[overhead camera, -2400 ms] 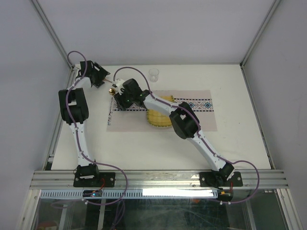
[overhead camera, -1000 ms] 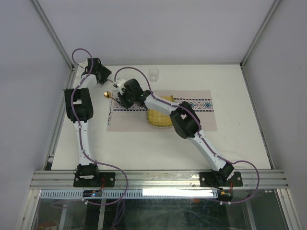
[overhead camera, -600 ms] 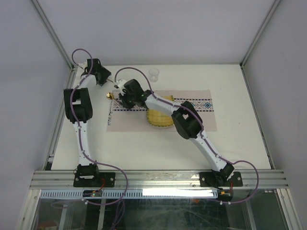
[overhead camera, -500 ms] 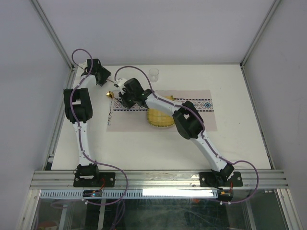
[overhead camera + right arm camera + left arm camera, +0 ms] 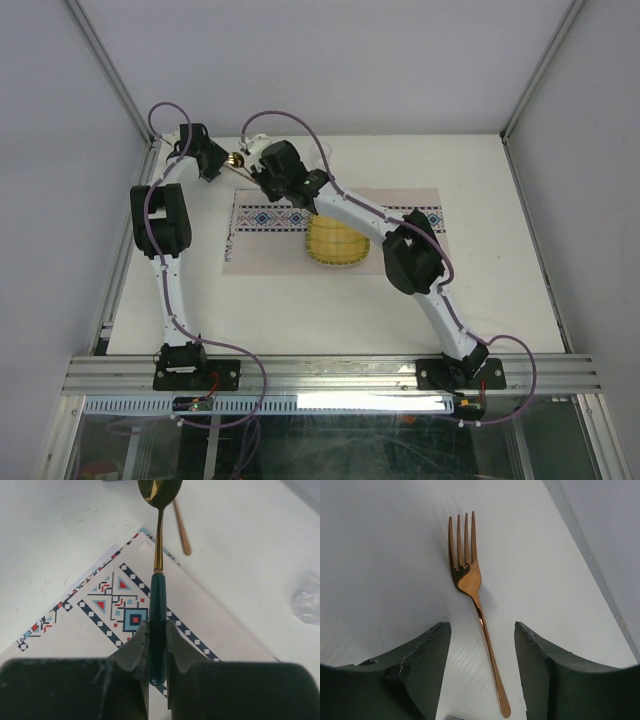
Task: Set the dinner table for one person
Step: Pick up the spoon from the napkin, then place the spoon on the napkin.
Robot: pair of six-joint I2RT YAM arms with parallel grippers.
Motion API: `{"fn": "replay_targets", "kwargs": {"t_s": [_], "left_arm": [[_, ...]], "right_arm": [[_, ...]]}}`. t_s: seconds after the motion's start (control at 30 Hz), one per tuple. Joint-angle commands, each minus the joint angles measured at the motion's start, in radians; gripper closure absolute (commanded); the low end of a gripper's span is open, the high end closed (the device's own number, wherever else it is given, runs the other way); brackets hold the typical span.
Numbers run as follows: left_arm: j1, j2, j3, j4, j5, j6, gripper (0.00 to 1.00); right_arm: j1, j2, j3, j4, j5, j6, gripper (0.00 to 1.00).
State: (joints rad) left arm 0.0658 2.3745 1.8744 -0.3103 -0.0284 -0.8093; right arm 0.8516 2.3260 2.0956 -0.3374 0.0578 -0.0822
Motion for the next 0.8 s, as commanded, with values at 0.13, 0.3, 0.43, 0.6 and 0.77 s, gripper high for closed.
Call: {"fn": "replay_targets", "kwargs": {"t_s": [0.13, 0.3, 0.43, 0.6, 0.77], "left_arm": [[0.013, -0.046, -0.045, -0.086, -0.024, 0.038, 0.43], [0.016, -0.056, -0.062, -0.083, -0.02, 0.043, 0.43], [0.019, -0.065, -0.071, -0.081, -0.015, 0.044, 0.43], [0.021, -0.076, -0.078, -0.079, -0.01, 0.042, 0.43], [0.02, -0.09, -0.091, -0.078, -0.01, 0.044, 0.43]], "right_arm": [[-0.026, -0.176, -0.009, -0.056, 0.25, -0.004, 1.0], [-0.055, -0.251, -0.105, -0.063, 0.321, 0.051, 1.0], [-0.088, -0.298, -0.172, -0.089, 0.377, 0.091, 1.0], [-0.133, -0.378, -0.277, -0.13, 0.449, 0.144, 1.0], [-0.202, -0.49, -0.426, -0.135, 0.444, 0.211, 1.0]]}}
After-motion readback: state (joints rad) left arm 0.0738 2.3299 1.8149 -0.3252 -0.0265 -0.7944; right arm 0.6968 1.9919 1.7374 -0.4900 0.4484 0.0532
